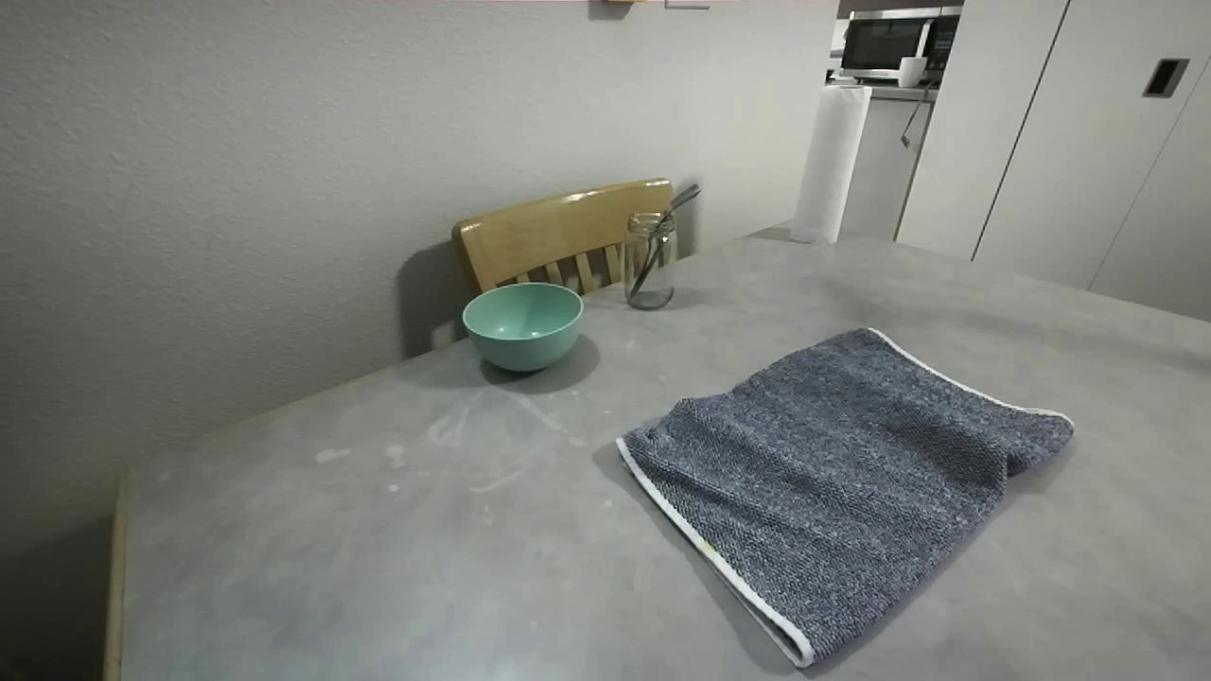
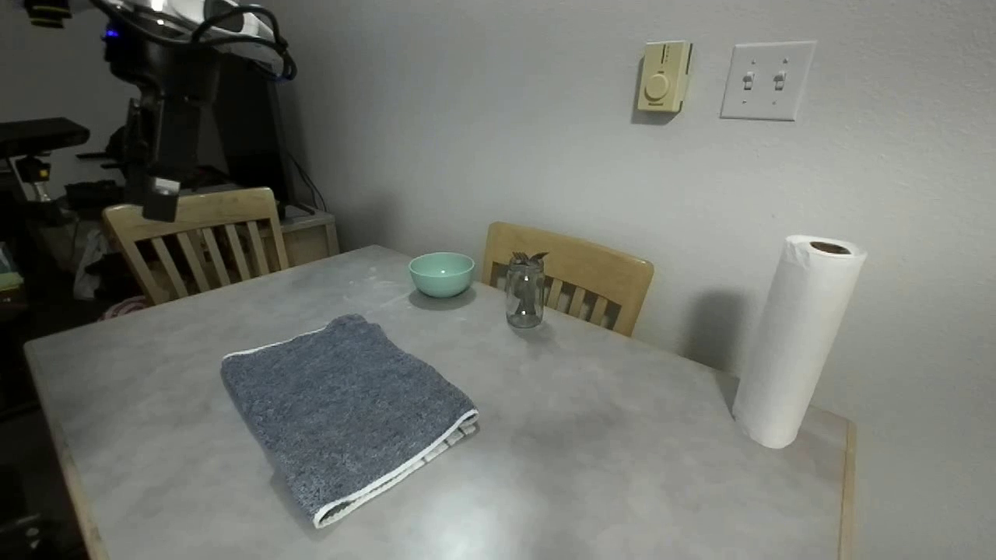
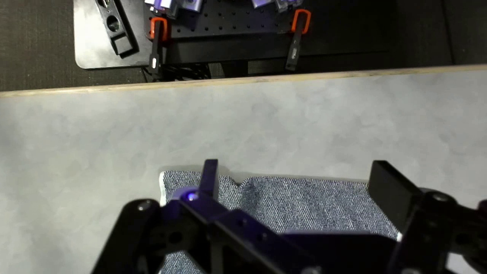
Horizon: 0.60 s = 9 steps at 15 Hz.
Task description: Fold the towel once
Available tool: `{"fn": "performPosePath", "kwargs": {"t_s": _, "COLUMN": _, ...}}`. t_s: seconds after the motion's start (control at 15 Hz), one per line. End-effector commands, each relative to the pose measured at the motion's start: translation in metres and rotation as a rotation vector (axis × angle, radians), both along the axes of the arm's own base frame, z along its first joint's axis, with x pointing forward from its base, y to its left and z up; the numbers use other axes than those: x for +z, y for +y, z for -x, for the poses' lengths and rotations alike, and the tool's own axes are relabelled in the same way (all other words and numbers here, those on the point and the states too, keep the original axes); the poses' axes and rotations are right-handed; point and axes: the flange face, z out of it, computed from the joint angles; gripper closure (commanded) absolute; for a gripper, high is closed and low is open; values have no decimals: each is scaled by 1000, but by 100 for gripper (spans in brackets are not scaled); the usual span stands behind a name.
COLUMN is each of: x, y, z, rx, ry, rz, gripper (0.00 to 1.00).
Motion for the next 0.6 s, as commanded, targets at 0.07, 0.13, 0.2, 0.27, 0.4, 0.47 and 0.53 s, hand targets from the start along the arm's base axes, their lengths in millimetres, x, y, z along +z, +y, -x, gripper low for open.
{"fn": "performPosePath", "kwargs": {"t_s": 0.07, "x": -34, "y": 32, "z": -37, "rx": -19, "ry": 33, "rz": 5, "gripper": 0}}
{"fn": "performPosePath", "kwargs": {"t_s": 0.13, "x": -39, "y": 36, "z": -40, "rx": -1, "ry": 41, "rz": 7, "gripper": 0}}
{"fn": "performPosePath", "kwargs": {"t_s": 0.2, "x": -31, "y": 27, "z": -25, "rx": 0, "ry": 27, "rz": 18, "gripper": 0}}
{"fn": "performPosePath", "kwargs": {"t_s": 0.27, "x": -36, "y": 32, "z": -30, "rx": 7, "ry": 37, "rz": 19, "gripper": 0}}
{"fn": "performPosePath", "kwargs": {"t_s": 0.4, "x": -41, "y": 36, "z": -36, "rx": 12, "ry": 47, "rz": 18, "gripper": 0}}
{"fn": "performPosePath", "kwargs": {"t_s": 0.47, "x": -41, "y": 36, "z": -37, "rx": 12, "ry": 46, "rz": 18, "gripper": 0}}
{"fn": "performPosePath", "kwargs": {"t_s": 0.53, "x": -41, "y": 36, "z": -37, "rx": 12, "ry": 44, "rz": 18, "gripper": 0}}
